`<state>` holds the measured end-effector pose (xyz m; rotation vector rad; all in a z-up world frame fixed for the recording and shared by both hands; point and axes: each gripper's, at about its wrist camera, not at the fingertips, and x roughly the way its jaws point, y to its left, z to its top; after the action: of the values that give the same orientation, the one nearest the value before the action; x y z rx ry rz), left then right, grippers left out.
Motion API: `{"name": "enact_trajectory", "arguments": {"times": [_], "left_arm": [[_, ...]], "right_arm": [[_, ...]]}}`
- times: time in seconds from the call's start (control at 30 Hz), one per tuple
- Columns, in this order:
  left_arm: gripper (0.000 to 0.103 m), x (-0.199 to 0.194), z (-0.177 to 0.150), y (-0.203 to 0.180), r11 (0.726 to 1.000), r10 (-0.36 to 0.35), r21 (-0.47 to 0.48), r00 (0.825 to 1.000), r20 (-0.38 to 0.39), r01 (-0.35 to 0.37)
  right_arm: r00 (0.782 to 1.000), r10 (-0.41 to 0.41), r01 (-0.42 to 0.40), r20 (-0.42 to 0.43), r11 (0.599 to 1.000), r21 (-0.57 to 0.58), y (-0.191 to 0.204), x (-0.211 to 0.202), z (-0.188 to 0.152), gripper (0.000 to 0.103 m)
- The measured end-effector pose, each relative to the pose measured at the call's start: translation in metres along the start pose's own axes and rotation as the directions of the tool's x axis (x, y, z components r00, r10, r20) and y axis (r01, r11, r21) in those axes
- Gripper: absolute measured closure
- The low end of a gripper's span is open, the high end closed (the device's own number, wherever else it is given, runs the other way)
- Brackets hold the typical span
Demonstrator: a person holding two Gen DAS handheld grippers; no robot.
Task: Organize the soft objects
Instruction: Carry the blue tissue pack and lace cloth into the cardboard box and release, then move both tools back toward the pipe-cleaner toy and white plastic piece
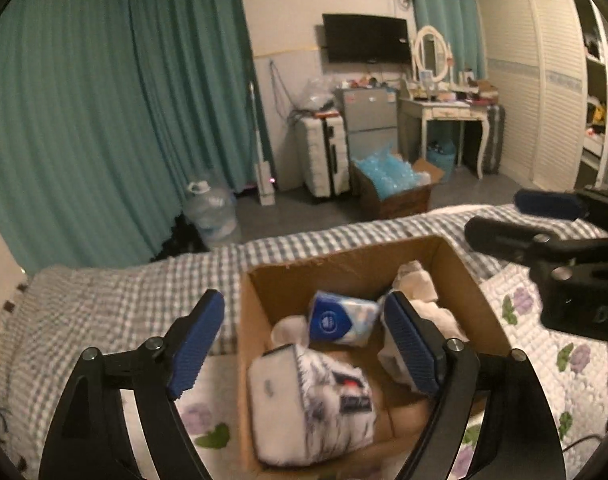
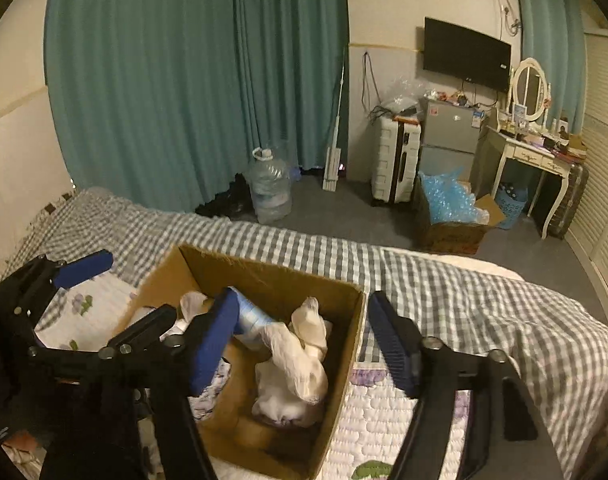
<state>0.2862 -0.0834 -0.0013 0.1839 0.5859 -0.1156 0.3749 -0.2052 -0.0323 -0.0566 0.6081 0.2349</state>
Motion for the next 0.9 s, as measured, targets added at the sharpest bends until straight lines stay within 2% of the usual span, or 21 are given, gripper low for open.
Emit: {"name": "enact_trajectory", "arguments": {"times": [0.1,0.2,0.23,0.27,0.3,0.4,0.5,0.57,0.7,0.9], "left_arm": [[0.019,-0.034,0.004,-0.001,0.999,0.049,0.009,0.998,0.042,-0.049],[0.019,-0.076,0.008,0.003,0.999,0.051,0.001,0.994,0.093,-0.051],[0.017,-0.094,0.010,0.005,0.998,0.058,-0.001,0.992,0.115,-0.058],[0.006,-0.105,0.010,0.008,0.998,0.065,-0.004,0.990,0.129,-0.065],[0.000,-0.120,0.012,0.011,0.997,0.072,-0.009,0.987,0.145,-0.071],[0.000,-0.171,0.014,0.017,0.997,0.077,-0.027,0.974,0.211,-0.072],[0.000,-0.208,0.014,0.024,0.998,0.067,-0.018,0.968,0.240,-0.064],[0.000,-0.235,0.009,0.025,0.997,0.079,-0.012,0.963,0.258,-0.078],[0.000,-0.276,-0.003,0.028,0.998,0.057,-0.008,0.960,0.276,-0.057],[0.000,-0.314,-0.030,0.027,0.999,0.050,-0.003,0.963,0.266,-0.051]], "right_arm": [[0.999,-0.014,0.014,0.034,1.000,-0.008,0.005,-0.035,0.009,0.028],[0.996,-0.021,0.023,0.086,1.000,-0.011,0.011,-0.083,0.018,0.021],[0.994,-0.028,0.030,0.105,0.999,-0.011,0.013,-0.103,0.022,0.020],[0.992,-0.032,0.033,0.119,0.999,-0.013,0.016,-0.120,0.024,0.018],[0.991,-0.034,0.036,0.128,0.999,-0.015,0.018,-0.133,0.025,0.016],[0.987,-0.055,0.060,0.153,0.998,-0.027,0.030,-0.182,0.028,0.010],[0.982,-0.079,0.086,0.170,0.996,-0.038,0.043,-0.223,0.027,0.007],[0.980,-0.081,0.091,0.182,0.995,-0.047,0.054,-0.251,0.022,0.001],[0.976,-0.061,0.075,0.210,0.995,-0.061,0.074,-0.294,0.004,0.000],[0.978,-0.037,0.055,0.206,0.995,-0.084,0.098,-0.323,-0.032,0.000]]}}
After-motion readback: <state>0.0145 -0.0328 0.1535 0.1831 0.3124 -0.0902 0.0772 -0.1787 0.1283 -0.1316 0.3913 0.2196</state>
